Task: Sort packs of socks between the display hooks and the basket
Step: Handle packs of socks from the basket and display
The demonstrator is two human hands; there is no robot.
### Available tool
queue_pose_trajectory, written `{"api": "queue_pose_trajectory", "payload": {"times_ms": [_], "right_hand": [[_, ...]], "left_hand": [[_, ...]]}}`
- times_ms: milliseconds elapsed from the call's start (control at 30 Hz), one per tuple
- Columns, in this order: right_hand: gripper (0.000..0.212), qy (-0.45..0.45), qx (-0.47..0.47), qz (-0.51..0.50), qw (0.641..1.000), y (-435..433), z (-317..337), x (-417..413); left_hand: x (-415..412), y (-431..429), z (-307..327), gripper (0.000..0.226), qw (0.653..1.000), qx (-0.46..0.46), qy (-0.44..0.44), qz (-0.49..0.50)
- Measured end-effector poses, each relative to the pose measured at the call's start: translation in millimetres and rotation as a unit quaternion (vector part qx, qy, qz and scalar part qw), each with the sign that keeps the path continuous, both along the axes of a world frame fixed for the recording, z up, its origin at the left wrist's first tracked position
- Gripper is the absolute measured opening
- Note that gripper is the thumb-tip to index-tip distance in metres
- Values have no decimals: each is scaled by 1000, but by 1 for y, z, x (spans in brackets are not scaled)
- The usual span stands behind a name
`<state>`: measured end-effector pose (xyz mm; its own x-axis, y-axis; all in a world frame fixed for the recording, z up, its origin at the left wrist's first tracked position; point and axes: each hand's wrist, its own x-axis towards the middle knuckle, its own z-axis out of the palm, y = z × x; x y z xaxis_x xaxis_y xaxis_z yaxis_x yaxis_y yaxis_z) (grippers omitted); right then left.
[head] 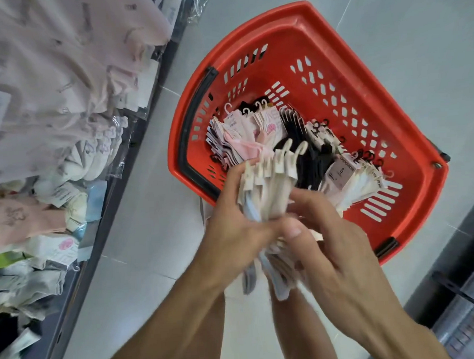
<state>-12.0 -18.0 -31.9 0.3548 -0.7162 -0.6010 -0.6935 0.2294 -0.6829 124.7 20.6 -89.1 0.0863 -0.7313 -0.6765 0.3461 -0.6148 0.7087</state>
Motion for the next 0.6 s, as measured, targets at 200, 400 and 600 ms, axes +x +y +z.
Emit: {"api": "queue_pose_trajectory", "payload": {"times_ms": [200,400,600], "right_hand": [[8,-11,-25,-58,998,-19,-8,12],[26,-41,39,-141,988,-49,-24,27],[13,-45,74,-99,991,-68,-49,36]], "left_hand": [[17,-7,-9,39,974,46,208,77],[22,-21,-15,44,959,69,253,108],[34,-12,-24,44,961,110,197,157]]}}
